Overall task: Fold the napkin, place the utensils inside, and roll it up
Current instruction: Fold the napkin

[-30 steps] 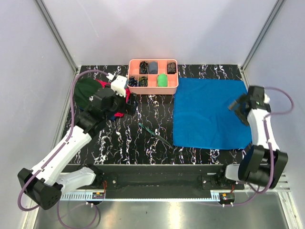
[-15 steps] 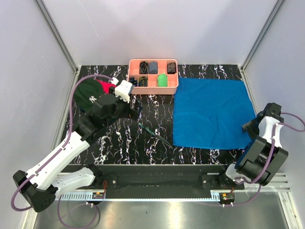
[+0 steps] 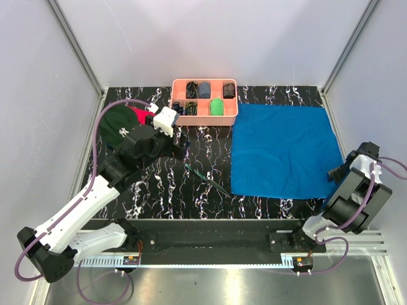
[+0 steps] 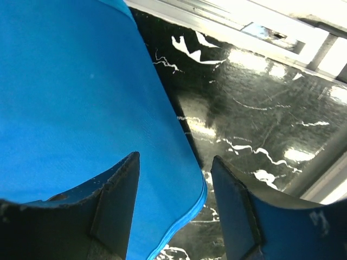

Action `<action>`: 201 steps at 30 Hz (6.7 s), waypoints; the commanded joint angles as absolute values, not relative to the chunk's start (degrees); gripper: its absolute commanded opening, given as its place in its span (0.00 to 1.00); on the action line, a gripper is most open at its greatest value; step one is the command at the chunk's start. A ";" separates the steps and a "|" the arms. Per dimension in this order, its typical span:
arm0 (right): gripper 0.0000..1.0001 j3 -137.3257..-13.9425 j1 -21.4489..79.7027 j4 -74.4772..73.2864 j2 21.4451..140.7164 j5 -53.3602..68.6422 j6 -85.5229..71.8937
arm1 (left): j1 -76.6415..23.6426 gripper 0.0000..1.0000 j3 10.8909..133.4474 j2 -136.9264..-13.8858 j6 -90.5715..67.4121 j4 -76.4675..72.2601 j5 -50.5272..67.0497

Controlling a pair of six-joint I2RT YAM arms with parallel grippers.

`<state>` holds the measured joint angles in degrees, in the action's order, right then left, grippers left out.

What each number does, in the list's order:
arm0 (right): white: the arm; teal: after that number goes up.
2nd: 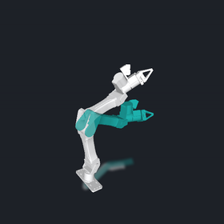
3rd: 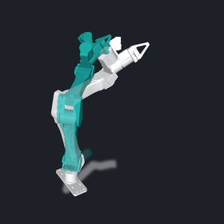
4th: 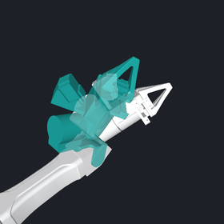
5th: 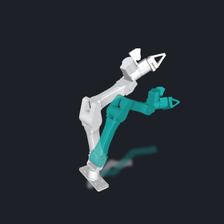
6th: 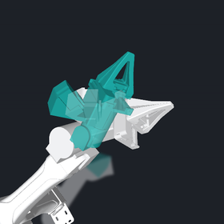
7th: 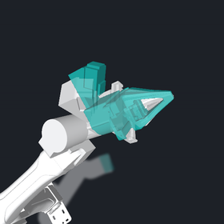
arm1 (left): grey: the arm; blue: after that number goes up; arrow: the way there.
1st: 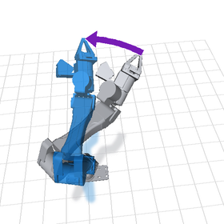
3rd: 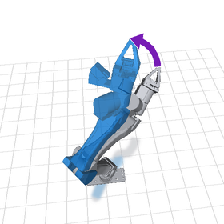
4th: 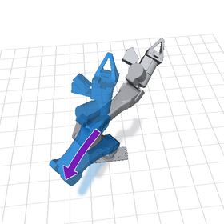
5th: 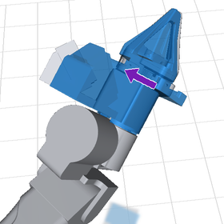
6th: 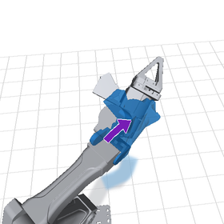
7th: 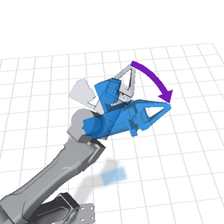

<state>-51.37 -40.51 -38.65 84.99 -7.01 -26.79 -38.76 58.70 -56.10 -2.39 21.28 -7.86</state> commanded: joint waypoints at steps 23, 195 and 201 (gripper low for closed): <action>0.10 -57.39 -41.31 -40.16 75.07 -12.21 -23.12 | -38.58 0.99 58.62 -54.32 -2.72 17.93 -7.30; 0.26 -49.40 59.15 -40.17 103.36 -3.61 -45.61 | -28.30 0.99 60.91 -56.95 -12.74 19.77 5.27; 0.13 -46.41 58.27 -38.41 103.54 -1.67 -46.93 | -28.30 0.99 60.82 -56.60 -12.66 19.60 5.01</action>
<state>-54.50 57.91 -38.72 96.77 -4.84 -44.25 -28.67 58.92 -58.15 -12.12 22.59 4.14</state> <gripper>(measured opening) 0.165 0.987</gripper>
